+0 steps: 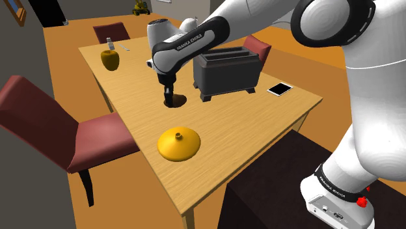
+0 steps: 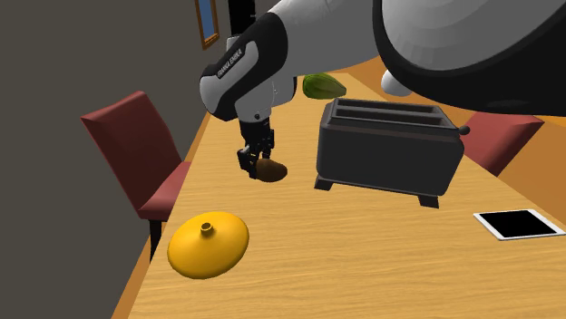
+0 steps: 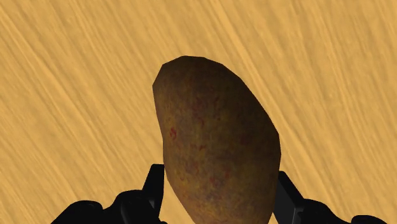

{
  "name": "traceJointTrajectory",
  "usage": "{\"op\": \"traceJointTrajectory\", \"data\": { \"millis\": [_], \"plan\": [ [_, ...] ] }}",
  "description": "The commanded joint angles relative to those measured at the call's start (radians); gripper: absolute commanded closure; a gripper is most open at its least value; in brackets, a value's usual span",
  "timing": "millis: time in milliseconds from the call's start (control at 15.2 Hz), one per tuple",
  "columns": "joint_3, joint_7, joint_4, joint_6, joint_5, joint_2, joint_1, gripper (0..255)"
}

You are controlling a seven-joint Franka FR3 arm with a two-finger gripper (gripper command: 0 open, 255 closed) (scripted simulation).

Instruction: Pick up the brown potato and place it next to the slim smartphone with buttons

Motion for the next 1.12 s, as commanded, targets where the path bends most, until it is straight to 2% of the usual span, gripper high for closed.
{"op": "traceJointTrajectory", "data": {
  "millis": [0, 1056],
  "plan": [
    [0.0, 0.0, 0.0, 0.0, 0.0, 0.0, 0.0, 255],
    [0.01, -0.021, 0.108, -0.178, 0.02, -0.071, -0.002, 255]
  ]
}}
